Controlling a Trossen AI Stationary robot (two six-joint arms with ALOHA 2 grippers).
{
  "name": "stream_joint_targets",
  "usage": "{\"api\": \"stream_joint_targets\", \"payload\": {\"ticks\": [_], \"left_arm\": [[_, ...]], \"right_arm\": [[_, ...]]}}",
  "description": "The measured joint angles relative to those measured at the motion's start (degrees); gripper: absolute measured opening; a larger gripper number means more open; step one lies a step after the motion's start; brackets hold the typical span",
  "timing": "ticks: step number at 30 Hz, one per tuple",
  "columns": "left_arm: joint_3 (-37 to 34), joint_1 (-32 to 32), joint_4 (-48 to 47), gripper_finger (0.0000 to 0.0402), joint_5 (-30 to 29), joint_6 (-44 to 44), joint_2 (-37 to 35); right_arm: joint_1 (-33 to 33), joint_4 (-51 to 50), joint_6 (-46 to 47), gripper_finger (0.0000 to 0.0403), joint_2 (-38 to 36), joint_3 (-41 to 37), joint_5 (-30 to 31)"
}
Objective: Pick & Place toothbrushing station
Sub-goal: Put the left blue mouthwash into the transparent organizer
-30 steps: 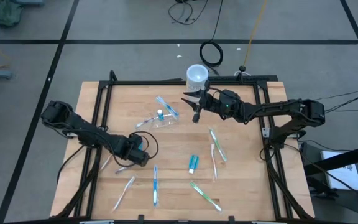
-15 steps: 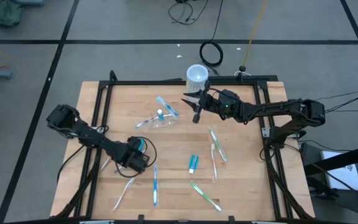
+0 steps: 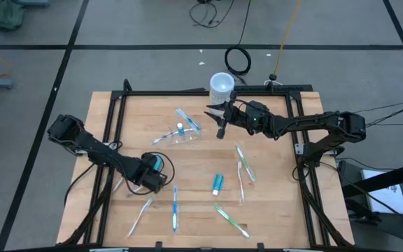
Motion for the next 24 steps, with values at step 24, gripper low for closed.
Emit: {"api": "stream_joint_targets", "payload": {"ticks": [24], "left_arm": [[0.2, 6.7, 35.6, 0.0106, -4.1, 29.7, -8.8]], "right_arm": [[1.4, -15.7, -20.5, 0.0100, 0.0, 0.0, -0.1]]}}
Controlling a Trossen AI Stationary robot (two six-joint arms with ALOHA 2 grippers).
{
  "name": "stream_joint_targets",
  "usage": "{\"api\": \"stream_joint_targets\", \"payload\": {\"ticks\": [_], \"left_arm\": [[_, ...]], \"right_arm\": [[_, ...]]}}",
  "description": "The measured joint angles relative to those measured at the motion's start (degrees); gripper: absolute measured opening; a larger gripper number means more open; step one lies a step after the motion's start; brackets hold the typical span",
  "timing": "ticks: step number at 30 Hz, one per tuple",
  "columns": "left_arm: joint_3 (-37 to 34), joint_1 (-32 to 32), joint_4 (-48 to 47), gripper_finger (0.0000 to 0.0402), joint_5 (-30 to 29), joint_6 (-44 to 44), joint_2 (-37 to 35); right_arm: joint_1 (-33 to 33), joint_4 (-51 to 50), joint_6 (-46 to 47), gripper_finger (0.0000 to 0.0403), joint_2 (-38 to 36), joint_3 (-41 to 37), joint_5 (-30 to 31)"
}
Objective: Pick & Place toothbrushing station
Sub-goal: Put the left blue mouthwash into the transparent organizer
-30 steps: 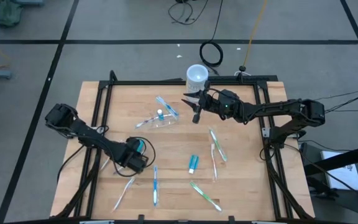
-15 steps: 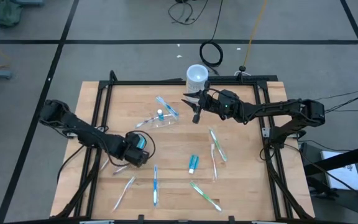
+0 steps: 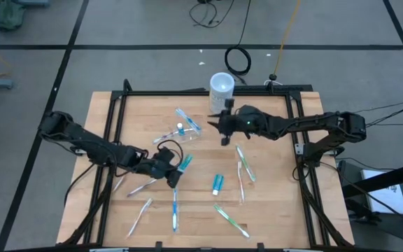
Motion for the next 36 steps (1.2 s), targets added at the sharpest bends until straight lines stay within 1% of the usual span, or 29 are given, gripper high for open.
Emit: {"api": "stream_joint_targets", "payload": {"ticks": [2, 4, 6, 8, 11, 14, 18, 21, 24, 28, 31, 33, 36], "left_arm": [[0.0, 0.5, 2.7, 0.0106, -2.5, 3.6, 0.1], [0.0, 0.8, 5.7, 0.0106, -5.6, 7.3, 0.2], [0.0, 1.4, 9.5, 0.0106, -6.7, 11.8, 0.2], [0.0, 1.9, 13.5, 0.0106, -6.2, 16.5, 0.2], [0.0, 2.6, 18.8, 0.0106, -3.5, 22.3, 0.2], [0.0, 2.9, 21.9, 0.0106, -0.9, 27.4, 0.0], [0.0, 4.0, 23.8, 0.0106, 3.6, 30.4, -0.1], [0.0, 4.8, 23.9, 0.0106, 6.2, 32.2, -1.2], [0.2, 6.1, 25.1, 0.0106, 9.8, 34.8, -2.5], [0.1, 7.5, 24.7, 0.0106, 15.4, 38.6, -4.7], [0.1, 7.9, 22.6, 0.0106, 19.6, 40.6, -5.8], [0.1, 7.7, 22.5, 0.0106, 21.2, 42.2, -5.7], [0.1, 7.0, 22.0, 0.0106, 21.6, 44.2, -5.2]], "right_arm": [[0.7, -5.6, -2.7, 0.0100, 0.0, 0.0, 0.0], [1.4, -8.9, -4.5, 0.0100, 0.0, 0.0, 0.0], [2.3, -10.1, -5.8, 0.0100, 0.0, 0.0, 0.0], [3.1, -9.3, -6.4, 0.0100, 0.0, 0.0, -0.1], [4.5, -5.4, -5.8, 0.0101, 0.0, 0.0, -0.1], [5.7, -0.5, -2.5, 0.0107, 0.0, 0.0, -0.1], [7.1, 4.7, -0.6, 0.0127, 0.0, 0.0, -0.1], [8.5, 5.3, -3.3, 0.0140, 0.0, 0.0, -0.1], [10.1, 3.3, -7.7, 0.0148, 0.0, 0.0, -0.1], [12.9, 0.4, -14.1, 0.0147, 0.0, 0.0, -0.1], [14.8, 1.2, -16.3, 0.0145, 0.0, 0.0, -0.1], [15.7, 2.6, -17.1, 0.0144, 0.0, 0.0, -0.1], [16.8, 3.0, -17.2, 0.0144, 0.0, 0.0, -0.1]]}}
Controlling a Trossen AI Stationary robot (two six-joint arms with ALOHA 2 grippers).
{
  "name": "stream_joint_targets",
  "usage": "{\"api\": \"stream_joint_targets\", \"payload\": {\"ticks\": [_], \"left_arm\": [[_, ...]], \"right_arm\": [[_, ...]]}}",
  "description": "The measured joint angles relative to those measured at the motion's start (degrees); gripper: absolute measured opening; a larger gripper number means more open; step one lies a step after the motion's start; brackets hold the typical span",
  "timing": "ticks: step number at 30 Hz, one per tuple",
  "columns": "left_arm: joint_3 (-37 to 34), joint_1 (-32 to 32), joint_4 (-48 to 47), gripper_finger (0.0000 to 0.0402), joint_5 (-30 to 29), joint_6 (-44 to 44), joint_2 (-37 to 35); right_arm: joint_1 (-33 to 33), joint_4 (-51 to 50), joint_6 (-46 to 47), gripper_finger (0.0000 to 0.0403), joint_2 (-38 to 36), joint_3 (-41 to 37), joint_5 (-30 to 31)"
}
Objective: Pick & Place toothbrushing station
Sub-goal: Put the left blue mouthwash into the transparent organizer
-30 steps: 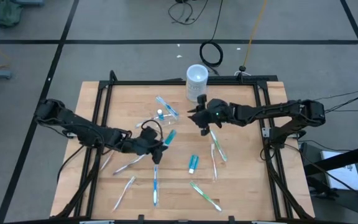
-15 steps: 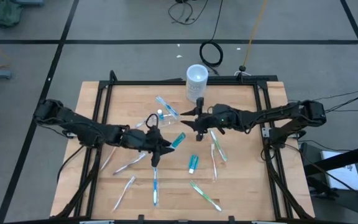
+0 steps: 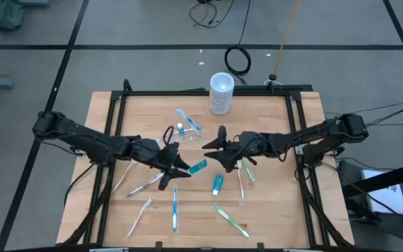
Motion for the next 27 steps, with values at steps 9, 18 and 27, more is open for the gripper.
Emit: {"api": "stream_joint_targets", "payload": {"ticks": [9, 18, 27], "left_arm": [[-0.1, 2.1, -1.7, 0.0106, -0.6, 1.2, 0.0], [-0.1, 3.4, -1.0, 0.0106, 2.5, 1.2, 0.0], [0.0, 3.4, 1.2, 0.0106, 6.4, 3.8, 0.0]], "right_arm": [[4.5, 0.2, -4.2, 0.0144, 0.0, 0.0, 0.0], [7.5, 2.1, -6.3, 0.0144, 0.0, 0.0, 0.1], [7.5, 3.5, -6.1, 0.0148, 0.0, 0.0, 0.1]]}}
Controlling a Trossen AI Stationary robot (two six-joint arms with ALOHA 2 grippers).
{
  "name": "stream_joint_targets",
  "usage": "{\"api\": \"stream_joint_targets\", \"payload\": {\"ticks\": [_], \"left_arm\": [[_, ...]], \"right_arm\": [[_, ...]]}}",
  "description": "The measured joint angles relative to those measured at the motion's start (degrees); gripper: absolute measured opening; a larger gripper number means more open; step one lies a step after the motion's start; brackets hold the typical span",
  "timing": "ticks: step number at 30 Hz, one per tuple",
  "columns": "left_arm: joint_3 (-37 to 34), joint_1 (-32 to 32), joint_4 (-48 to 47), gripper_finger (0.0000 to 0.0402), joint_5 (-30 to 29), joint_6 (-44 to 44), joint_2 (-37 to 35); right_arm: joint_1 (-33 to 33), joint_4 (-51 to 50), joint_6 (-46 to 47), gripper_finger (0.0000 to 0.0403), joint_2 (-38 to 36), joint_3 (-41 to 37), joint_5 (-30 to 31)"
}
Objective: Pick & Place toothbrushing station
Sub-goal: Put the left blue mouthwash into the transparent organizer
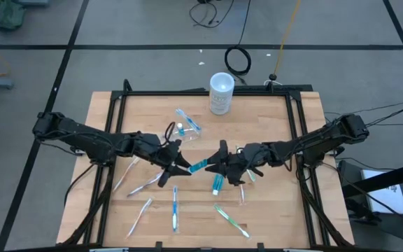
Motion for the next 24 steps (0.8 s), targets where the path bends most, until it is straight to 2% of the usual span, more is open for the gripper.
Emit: {"api": "stream_joint_targets", "payload": {"ticks": [3, 8, 16, 24], "left_arm": [[0.0, -0.4, 0.9, 0.0106, 0.8, 0.2, 0.0], [0.0, -1.6, 1.7, 0.0106, 4.2, 5.6, 0.0], [0.0, -1.8, 1.5, 0.0106, 3.5, 9.4, 0.0], [0.0, -1.9, 1.4, 0.0106, 6.9, 9.5, 0.0]], "right_arm": [[0.2, 1.2, 0.0, 0.0153, 0.0, 0.0, 0.0], [0.2, 1.8, 0.2, 0.0155, 0.0, 0.0, -0.7], [0.3, 4.2, 0.2, 0.0155, 0.0, 0.0, -16.9], [-0.2, 6.5, 3.5, 0.0155, 0.0, 0.0, -17.9]]}}
